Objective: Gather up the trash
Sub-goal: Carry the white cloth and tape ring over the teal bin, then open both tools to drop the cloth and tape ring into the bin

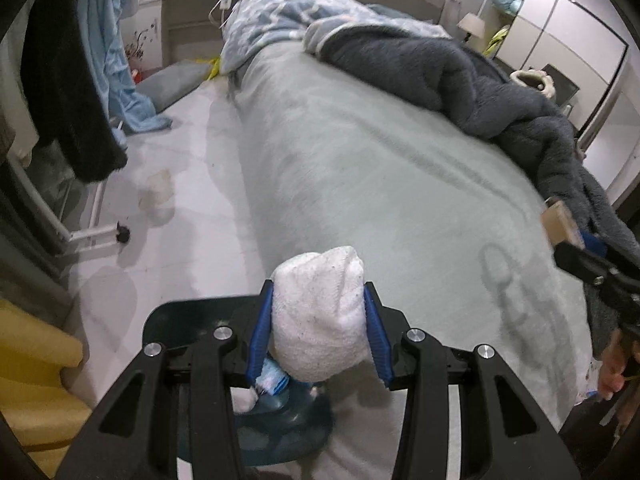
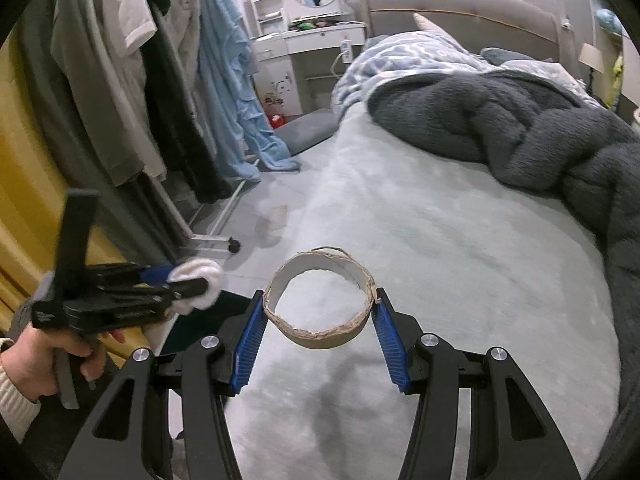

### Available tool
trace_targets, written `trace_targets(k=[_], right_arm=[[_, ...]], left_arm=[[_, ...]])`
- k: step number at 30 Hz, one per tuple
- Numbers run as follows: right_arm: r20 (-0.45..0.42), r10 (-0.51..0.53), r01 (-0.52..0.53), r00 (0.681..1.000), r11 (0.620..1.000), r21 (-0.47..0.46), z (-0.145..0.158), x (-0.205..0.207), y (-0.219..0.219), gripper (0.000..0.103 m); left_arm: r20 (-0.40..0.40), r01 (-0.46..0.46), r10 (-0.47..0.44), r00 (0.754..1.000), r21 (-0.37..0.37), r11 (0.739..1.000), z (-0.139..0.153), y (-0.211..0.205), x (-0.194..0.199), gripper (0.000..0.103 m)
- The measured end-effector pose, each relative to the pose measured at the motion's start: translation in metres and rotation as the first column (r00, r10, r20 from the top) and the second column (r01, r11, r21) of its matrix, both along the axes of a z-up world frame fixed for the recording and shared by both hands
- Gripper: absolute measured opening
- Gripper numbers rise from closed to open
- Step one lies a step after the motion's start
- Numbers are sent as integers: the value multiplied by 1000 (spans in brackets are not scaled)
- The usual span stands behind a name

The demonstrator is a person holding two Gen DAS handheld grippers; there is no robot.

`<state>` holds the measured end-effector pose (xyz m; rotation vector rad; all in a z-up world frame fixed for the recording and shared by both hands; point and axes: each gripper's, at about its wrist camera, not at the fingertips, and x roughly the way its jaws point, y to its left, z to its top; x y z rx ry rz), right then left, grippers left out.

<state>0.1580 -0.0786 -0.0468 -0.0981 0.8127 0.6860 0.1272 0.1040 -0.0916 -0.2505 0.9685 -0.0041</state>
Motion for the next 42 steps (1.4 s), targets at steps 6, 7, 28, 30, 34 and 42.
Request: trace_targets(k=[6,7,28,30,34,42], right_arm=[[-19,69,-69,997,998,-7,-2,-4,42,54],[-25,81,-82,996,997,-7,-3,-4,50,54],[-152,186,-201,971,975,-92,-61,12,131,54],[-162,183,-200,970,975,-101,-66,15,134,54],[-182,178,-202,967,972,-121,-79,20,141,54],[-209,178,-214,962,963,-164,-98,20,153,54]], left_arm=[[-99,-23,24,995,13,1000,-24,24,-2,46],[-112,-26,27,993,16,1000,-27,26,-3,46],[-381,-106,94,920,-10,994,-95,89,-26,63],[-374,-119,105,921,-15,993,-94,94,-28,70],[-349,-138,122,929,-20,990,-87,98,-32,78],[-190,-174,169,967,-12,985,-50,105,-40,87]])
